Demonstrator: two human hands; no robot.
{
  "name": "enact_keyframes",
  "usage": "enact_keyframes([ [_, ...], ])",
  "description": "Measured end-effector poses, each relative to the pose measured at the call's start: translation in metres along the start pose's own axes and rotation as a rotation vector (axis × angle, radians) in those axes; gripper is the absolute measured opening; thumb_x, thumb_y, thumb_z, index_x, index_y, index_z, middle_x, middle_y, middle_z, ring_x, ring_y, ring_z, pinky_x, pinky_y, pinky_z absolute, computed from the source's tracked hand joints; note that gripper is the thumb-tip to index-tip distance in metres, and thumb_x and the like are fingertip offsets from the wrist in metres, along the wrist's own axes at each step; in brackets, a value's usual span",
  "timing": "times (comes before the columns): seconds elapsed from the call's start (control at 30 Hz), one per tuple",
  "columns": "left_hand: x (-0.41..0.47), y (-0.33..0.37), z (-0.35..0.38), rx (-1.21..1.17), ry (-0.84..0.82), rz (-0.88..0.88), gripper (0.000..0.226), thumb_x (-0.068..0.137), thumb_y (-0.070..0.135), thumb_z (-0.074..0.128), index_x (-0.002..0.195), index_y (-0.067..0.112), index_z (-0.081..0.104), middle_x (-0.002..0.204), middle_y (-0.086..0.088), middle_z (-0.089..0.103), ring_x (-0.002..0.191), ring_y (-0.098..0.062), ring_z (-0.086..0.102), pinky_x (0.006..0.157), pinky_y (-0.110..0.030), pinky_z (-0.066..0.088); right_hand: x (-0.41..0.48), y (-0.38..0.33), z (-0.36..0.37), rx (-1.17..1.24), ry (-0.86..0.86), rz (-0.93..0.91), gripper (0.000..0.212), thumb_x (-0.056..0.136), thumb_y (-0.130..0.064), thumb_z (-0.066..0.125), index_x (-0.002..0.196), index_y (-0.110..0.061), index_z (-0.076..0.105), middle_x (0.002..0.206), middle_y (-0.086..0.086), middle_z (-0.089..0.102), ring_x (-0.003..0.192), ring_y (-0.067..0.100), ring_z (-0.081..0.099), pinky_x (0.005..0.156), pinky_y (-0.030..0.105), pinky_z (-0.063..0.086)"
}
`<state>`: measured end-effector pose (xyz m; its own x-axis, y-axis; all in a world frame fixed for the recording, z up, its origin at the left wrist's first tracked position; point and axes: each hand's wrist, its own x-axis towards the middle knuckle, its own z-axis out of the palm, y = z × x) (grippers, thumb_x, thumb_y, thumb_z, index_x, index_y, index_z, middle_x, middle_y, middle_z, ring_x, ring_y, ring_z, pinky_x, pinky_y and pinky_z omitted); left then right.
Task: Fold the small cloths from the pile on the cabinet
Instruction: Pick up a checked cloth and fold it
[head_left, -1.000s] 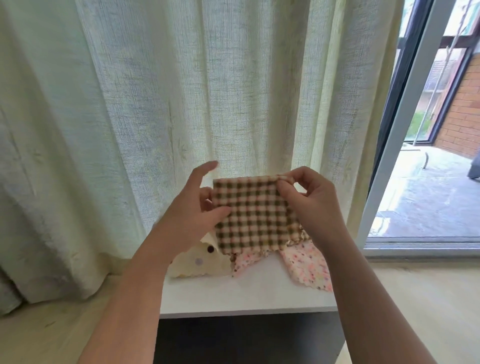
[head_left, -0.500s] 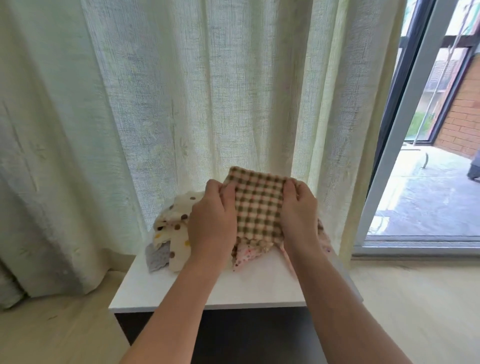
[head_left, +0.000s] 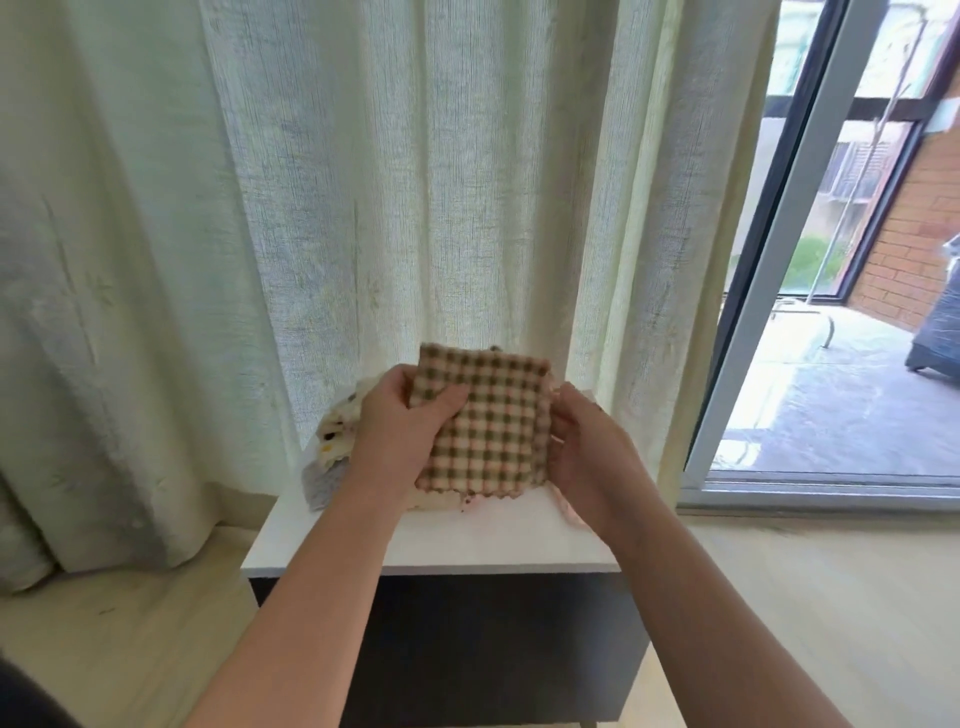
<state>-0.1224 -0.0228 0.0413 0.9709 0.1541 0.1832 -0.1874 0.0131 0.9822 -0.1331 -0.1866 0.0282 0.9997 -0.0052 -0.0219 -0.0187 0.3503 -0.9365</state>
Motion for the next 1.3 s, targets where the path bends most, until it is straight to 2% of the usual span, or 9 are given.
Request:
enact_keyframes([
  [0.2, -0.019, -0.020, -0.002, 0.033, -0.171, -0.026, 0.028, 0.076, 0.013, 0.080, 0.088, 0.031, 0.061, 0.076, 0.019, 0.070, 0.066, 0.011, 0.064, 0.054, -0.007, 0.047, -0.003, 0.033, -0.020, -0.072, -0.033, -0.034, 0.017, 0.094, -0.019, 0.062, 0.109, -0.012, 0.068, 0.104, 0.002, 0.075, 0.100, 0.019, 0.070, 0.082, 0.034, 0.055],
  [0.43, -0.022, -0.053, -0.009, 0.193, -0.290, -0.076, 0.020, 0.082, 0.015, 0.075, 0.096, 0.025, 0.064, 0.095, 0.009, 0.070, 0.084, 0.002, 0.066, 0.064, -0.010, 0.048, 0.002, 0.059, -0.040, -0.196, -0.017, -0.132, 0.011, 0.091, -0.005, 0.063, 0.096, -0.014, 0.067, 0.086, -0.004, 0.073, 0.088, 0.013, 0.069, 0.082, 0.033, 0.054],
  [0.57, -0.023, -0.059, -0.014, 0.326, -0.302, 0.037, 0.029, 0.079, 0.005, 0.076, 0.069, 0.017, 0.052, 0.065, 0.014, 0.058, 0.057, 0.009, 0.054, 0.052, -0.004, 0.038, 0.000, 0.068, -0.039, -0.373, -0.070, -0.275, 0.023, 0.087, -0.001, 0.068, 0.104, -0.017, 0.064, 0.071, -0.010, 0.068, 0.070, 0.009, 0.063, 0.067, 0.022, 0.051],
  [0.67, -0.022, -0.062, -0.019, 0.447, -0.325, 0.156, 0.037, 0.078, 0.001, 0.076, 0.065, 0.017, 0.045, 0.055, 0.020, 0.052, 0.055, 0.007, 0.047, 0.054, -0.007, 0.036, 0.002, 0.072, -0.040, -0.547, -0.112, -0.378, 0.021, 0.082, -0.005, 0.074, 0.090, -0.024, 0.068, 0.073, -0.007, 0.069, 0.071, 0.014, 0.063, 0.071, 0.034, 0.053],
  [0.87, -0.017, -0.072, -0.036, 0.522, -0.378, 0.155, 0.024, 0.076, 0.011, 0.081, 0.073, 0.021, 0.059, 0.068, 0.017, 0.061, 0.066, 0.004, 0.054, 0.063, -0.012, 0.042, 0.004, 0.074, -0.044, -0.610, -0.083, -0.387, 0.026, 0.080, 0.003, 0.072, 0.078, -0.021, 0.063, 0.077, 0.000, 0.066, 0.074, 0.015, 0.058, 0.072, 0.034, 0.050],
  [0.97, -0.018, -0.075, -0.041, 0.469, -0.408, 0.137, 0.022, 0.078, 0.003, 0.076, 0.075, 0.006, 0.054, 0.070, 0.006, 0.057, 0.068, -0.005, 0.052, 0.062, -0.013, 0.041, 0.003, 0.074, -0.044, -0.628, -0.088, -0.382, 0.031, 0.081, 0.005, 0.070, 0.085, -0.026, 0.066, 0.081, -0.014, 0.069, 0.081, 0.006, 0.063, 0.074, 0.023, 0.051],
  [1.1, -0.022, -0.073, -0.038, 0.471, -0.398, 0.156, 0.021, 0.077, 0.010, 0.080, 0.080, 0.015, 0.060, 0.071, 0.014, 0.062, 0.066, 0.006, 0.055, 0.063, -0.008, 0.043, -0.002, 0.076, -0.042, -1.003, -0.239, -0.504, 0.025, 0.082, -0.012, 0.074, 0.103, -0.026, 0.072, 0.090, -0.020, 0.060, 0.089, -0.005, 0.055, 0.079, 0.009, 0.040],
  [1.2, -0.024, -0.074, -0.031, 0.541, -0.402, 0.190, 0.030, 0.075, 0.015, 0.082, 0.072, 0.023, 0.054, 0.063, 0.017, 0.057, 0.060, 0.007, 0.050, 0.057, -0.008, 0.038, -0.006, 0.078, -0.033, -1.048, -0.300, -0.571, 0.006, 0.084, -0.016, 0.074, 0.087, -0.019, 0.070, 0.080, -0.020, 0.055, 0.081, -0.008, 0.052, 0.072, 0.008, 0.036],
  [1.3, -0.023, -0.078, -0.035, 0.604, -0.420, 0.167, 0.025, 0.078, 0.020, 0.080, 0.078, 0.021, 0.055, 0.070, 0.012, 0.054, 0.060, 0.002, 0.045, 0.055, -0.011, 0.038, -0.003, 0.078, -0.037, -0.986, -0.234, -0.515, 0.019, 0.086, -0.007, 0.068, 0.077, -0.023, 0.061, 0.071, -0.014, 0.058, 0.070, -0.002, 0.053, 0.064, 0.012, 0.037],
])
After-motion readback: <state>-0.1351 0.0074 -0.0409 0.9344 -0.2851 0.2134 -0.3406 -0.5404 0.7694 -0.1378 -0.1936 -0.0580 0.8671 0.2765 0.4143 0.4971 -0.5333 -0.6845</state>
